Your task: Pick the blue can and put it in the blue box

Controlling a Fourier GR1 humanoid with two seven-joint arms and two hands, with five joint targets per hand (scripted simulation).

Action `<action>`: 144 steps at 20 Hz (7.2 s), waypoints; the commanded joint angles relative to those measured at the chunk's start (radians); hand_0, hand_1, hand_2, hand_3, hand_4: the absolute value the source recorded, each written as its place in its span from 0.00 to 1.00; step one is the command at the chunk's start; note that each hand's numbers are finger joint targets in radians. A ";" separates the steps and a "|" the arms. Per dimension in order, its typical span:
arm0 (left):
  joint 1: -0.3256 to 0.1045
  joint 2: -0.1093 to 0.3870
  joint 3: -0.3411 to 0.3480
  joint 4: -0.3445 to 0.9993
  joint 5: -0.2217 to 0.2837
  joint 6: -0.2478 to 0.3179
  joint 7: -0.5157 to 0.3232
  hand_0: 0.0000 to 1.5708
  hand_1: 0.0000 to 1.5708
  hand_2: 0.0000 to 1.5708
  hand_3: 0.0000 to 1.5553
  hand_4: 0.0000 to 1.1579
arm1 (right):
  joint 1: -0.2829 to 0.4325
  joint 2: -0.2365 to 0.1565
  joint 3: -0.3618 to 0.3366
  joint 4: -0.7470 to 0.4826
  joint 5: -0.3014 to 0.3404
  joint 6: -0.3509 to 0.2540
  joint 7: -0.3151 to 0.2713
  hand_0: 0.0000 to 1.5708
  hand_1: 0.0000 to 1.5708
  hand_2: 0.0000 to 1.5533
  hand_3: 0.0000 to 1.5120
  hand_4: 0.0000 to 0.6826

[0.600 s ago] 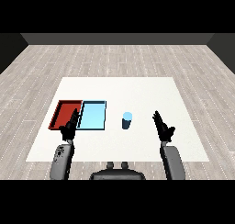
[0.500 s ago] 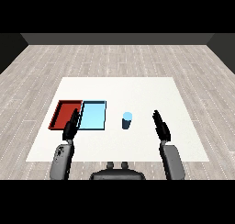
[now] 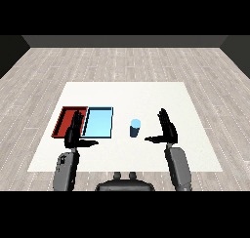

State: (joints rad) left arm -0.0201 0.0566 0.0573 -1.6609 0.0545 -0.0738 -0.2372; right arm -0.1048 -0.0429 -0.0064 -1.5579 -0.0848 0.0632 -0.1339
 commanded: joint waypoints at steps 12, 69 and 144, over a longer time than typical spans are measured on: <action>-0.011 0.020 0.045 -0.021 0.070 -0.053 -0.075 0.00 0.00 0.00 0.00 0.00 | 0.007 -0.001 -0.018 0.004 -0.066 0.070 -0.052 0.00 0.00 0.00 0.00 0.00; 0.035 0.016 0.055 -0.042 0.100 -0.071 -0.109 0.00 0.00 0.00 0.00 0.00 | -0.398 0.043 0.280 0.805 -0.470 -0.143 -0.385 0.00 0.00 0.00 0.00 0.00; -0.191 -0.057 -0.466 0.353 0.173 0.259 -0.009 0.00 0.00 0.00 0.00 0.00 | -0.267 0.042 0.282 0.076 0.184 -0.358 0.062 0.95 0.95 0.94 0.92 0.89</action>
State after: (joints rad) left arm -0.2526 0.0001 -0.3914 -1.3103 0.2206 0.1741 -0.2160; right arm -0.4107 -0.0080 0.2916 -1.4539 0.0904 -0.3327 -0.0519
